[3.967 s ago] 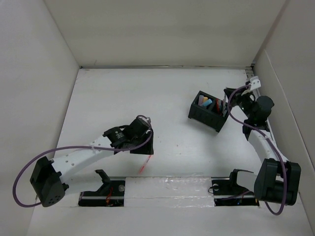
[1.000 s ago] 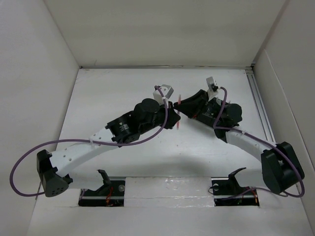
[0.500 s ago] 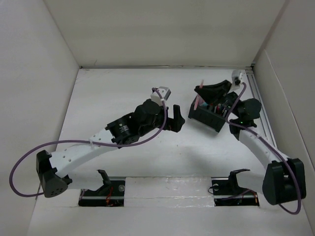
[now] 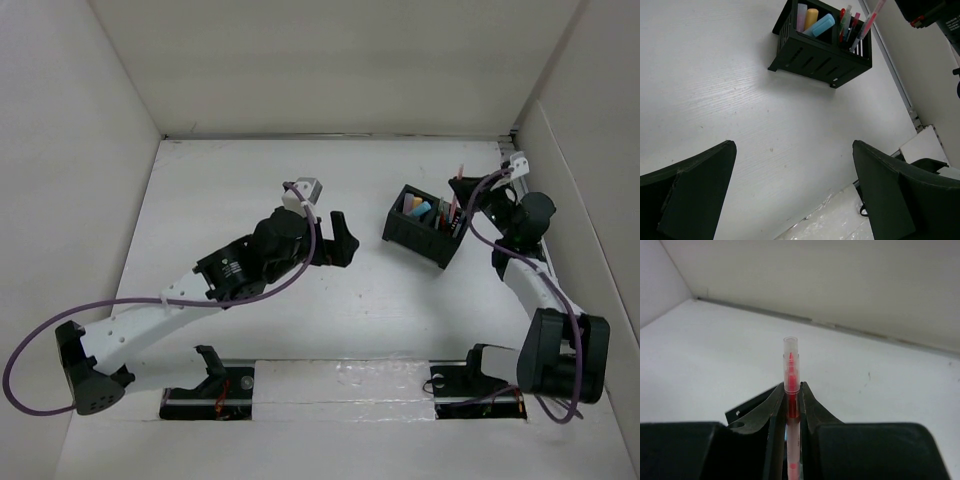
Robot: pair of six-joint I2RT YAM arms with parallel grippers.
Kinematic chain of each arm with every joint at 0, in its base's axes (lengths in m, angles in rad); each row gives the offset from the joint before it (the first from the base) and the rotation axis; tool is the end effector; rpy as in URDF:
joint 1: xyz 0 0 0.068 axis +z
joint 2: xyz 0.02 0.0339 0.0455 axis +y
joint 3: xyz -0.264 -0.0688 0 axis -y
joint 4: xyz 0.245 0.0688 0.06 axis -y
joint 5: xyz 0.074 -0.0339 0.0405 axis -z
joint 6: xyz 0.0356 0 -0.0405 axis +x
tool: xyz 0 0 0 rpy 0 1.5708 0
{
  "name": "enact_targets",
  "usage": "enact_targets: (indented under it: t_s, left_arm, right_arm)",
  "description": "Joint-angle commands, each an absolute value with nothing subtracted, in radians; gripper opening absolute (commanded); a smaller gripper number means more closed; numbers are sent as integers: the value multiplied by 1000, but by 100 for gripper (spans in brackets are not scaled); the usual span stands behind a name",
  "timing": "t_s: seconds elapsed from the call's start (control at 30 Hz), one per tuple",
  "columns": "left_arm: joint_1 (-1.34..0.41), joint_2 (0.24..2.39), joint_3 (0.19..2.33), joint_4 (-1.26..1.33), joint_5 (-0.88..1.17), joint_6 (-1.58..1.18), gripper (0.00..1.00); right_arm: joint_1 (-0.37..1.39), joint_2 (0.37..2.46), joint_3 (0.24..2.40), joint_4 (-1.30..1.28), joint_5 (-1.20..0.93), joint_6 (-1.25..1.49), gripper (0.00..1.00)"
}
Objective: Organize the desk
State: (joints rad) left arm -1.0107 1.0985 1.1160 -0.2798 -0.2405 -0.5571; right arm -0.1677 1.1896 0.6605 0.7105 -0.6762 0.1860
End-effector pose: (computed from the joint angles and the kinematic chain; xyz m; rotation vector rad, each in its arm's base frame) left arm 0.1393 -0.2062 0.3847 0.2569 1.9002 -0.8705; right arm 0.2637 -0.0220 0.3050 -0.3193 1.4117 0.4835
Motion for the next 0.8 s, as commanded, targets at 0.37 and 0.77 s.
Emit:
enact_targets:
  t_s: [0.37,0.77]
  left_arm:
    - [-1003,1029,1049,-262,-226,-607,99]
    - [-994,1042,1086,-270,-282,-603,99]
  right_arm:
    - [-224,1334,532,991,-725,153,0]
    - [-224,1088,590,685,-649,63,92]
